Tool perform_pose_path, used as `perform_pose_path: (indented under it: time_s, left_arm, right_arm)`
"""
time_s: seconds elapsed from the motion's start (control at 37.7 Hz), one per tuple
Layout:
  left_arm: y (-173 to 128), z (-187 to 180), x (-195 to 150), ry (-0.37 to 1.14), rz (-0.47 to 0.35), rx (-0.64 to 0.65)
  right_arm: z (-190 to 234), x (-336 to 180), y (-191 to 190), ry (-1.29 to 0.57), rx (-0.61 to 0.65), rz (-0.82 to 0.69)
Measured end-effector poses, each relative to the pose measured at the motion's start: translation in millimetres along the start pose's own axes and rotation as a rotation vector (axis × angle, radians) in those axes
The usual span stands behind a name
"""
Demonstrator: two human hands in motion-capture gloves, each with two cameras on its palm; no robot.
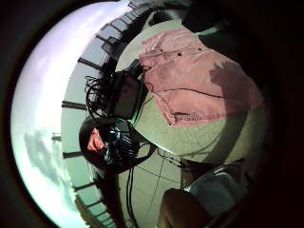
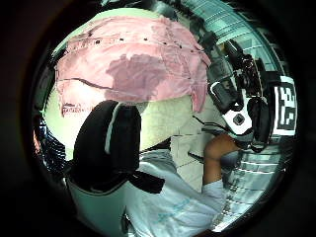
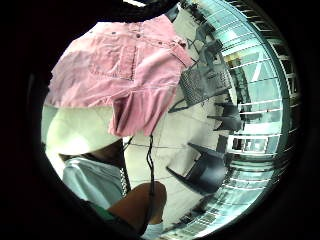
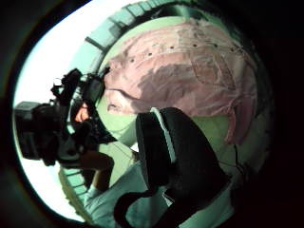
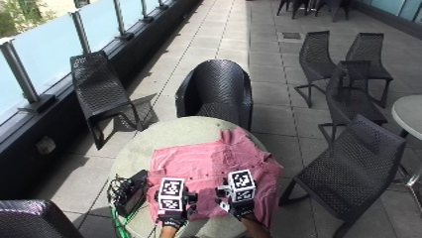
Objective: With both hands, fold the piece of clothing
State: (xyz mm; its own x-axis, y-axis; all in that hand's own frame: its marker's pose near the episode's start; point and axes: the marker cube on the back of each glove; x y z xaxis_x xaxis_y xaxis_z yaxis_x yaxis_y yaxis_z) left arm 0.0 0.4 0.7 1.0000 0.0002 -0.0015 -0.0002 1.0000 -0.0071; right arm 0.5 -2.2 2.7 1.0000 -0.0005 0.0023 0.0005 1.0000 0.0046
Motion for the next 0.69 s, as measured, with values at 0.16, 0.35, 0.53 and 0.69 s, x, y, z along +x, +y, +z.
perform_pose_path:
  time_s: [0.16, 0.35, 0.53, 0.69]
  left_arm:
    - [0.1, 1.1, -0.9, -0.005, -0.001, -0.009]
    - [-5.8, 9.4, -5.1, -0.025, -0.006, -0.008]
    - [1.1, 3.9, -2.8, -0.009, 0.004, -0.021]
    - [1.4, 5.8, -5.0, -0.008, -0.005, -0.022]
  right_arm:
    - [-3.3, -2.1, 2.8, -0.014, -0.004, -0.01]
    - [0.1, -1.4, 1.9, -0.024, -0.009, -0.009]
    - [2.8, 0.5, -0.2, -0.019, -0.006, -0.008]
    - [4.7, 4.8, 0.8, -0.011, -0.018, 0.005]
